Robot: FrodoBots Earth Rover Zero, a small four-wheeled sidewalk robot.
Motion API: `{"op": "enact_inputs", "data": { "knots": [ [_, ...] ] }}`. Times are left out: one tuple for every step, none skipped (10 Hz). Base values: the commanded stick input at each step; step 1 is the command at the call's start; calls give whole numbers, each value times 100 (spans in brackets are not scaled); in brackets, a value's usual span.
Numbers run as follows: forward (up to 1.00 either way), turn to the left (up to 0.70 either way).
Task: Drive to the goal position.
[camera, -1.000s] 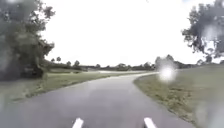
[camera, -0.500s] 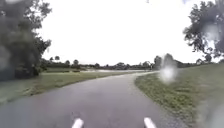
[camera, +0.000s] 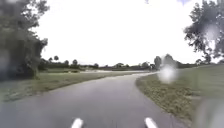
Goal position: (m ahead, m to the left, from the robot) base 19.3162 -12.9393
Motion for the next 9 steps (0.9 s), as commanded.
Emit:
{"op": "enact_inputs", "data": {
  "knots": [
    [85, 0],
    [85, 0],
    [85, 0],
    [85, 0],
    [85, 0],
    [85, 0],
    [85, 0],
    [85, 0],
    [85, 0]
  ]
}}
